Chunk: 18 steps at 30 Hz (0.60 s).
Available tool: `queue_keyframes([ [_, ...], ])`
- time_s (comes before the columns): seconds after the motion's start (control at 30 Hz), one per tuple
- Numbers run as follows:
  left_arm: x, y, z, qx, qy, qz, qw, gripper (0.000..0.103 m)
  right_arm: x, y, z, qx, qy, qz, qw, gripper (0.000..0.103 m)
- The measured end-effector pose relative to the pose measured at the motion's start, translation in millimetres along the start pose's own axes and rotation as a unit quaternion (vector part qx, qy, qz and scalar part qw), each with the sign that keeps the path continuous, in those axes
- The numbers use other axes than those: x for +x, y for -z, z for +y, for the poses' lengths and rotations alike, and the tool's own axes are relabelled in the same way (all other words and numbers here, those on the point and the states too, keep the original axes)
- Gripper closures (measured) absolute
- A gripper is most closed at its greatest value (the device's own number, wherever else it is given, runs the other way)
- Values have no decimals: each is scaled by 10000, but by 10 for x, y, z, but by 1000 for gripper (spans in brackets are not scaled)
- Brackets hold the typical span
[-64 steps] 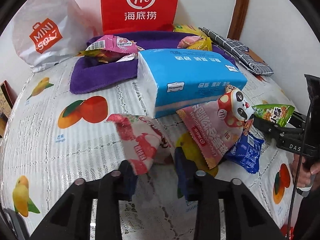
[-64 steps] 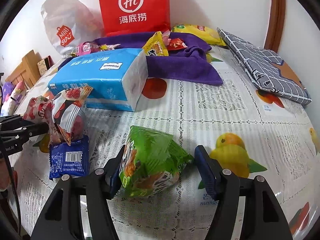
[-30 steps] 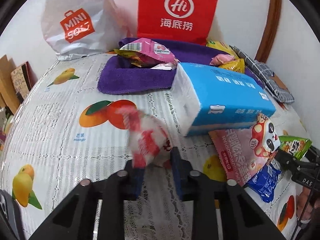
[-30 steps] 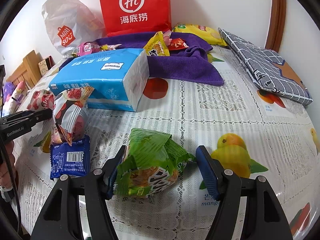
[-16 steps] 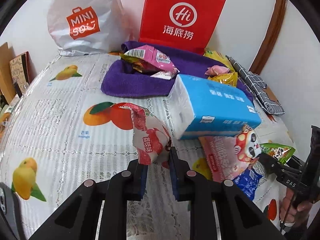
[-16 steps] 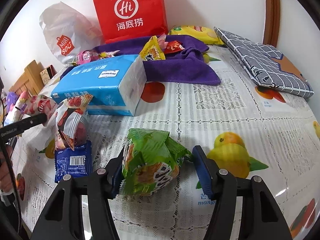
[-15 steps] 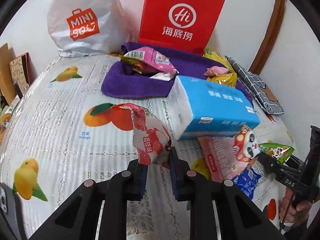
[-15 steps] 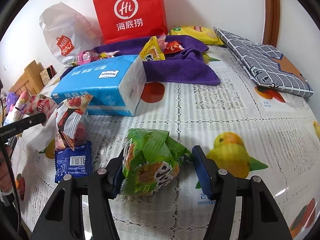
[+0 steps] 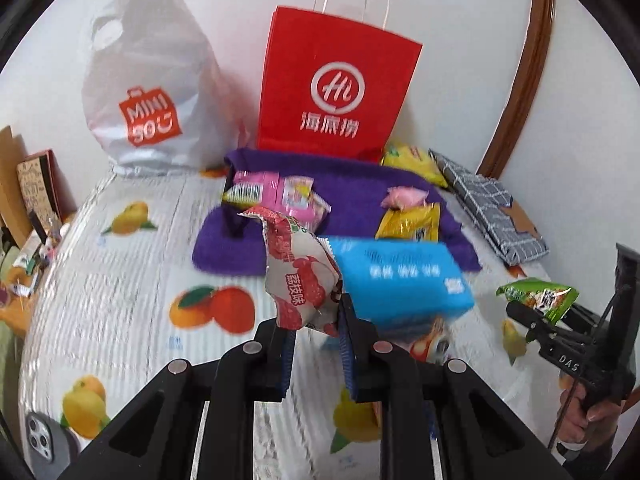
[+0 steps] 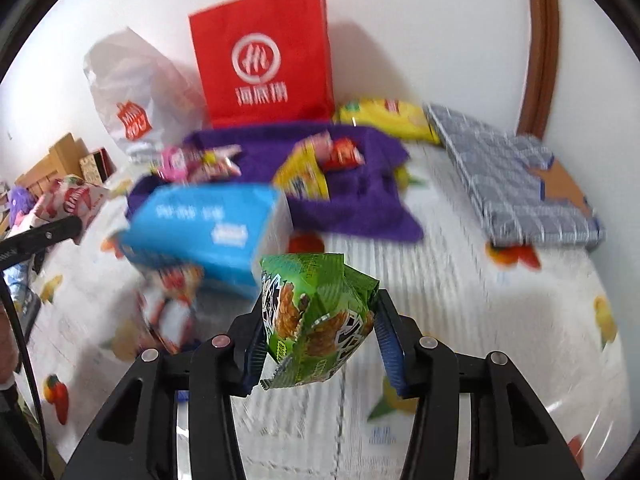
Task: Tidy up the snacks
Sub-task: 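Carry both held packets over the purple towel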
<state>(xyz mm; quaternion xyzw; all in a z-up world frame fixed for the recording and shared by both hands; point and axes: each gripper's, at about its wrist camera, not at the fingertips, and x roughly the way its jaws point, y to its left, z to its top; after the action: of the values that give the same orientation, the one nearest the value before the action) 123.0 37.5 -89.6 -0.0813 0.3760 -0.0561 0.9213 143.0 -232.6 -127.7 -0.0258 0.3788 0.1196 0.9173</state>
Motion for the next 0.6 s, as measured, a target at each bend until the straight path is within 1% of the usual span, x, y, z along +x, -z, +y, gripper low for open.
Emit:
queue_keyframes([
  [0.27, -60, -532, -87, 26, -8, -324, 9995, 84, -31, -824, 148, -136, 108, -406, 9990, 55],
  [0.37, -45, -740, -101, -28, 82, -356, 9993, 84, -8, -1078, 194, -126, 7, -536, 9985, 54],
  [0.47, -3, -925, -131, -23, 1, -402, 9992, 84, 69, -1328, 264, -128, -65, -609, 9980, 54],
  [0.6, 108, -1173, -156, -84, 23, -433, 9990, 84, 212, -1599, 328, -152, -173, -634, 9977, 54],
])
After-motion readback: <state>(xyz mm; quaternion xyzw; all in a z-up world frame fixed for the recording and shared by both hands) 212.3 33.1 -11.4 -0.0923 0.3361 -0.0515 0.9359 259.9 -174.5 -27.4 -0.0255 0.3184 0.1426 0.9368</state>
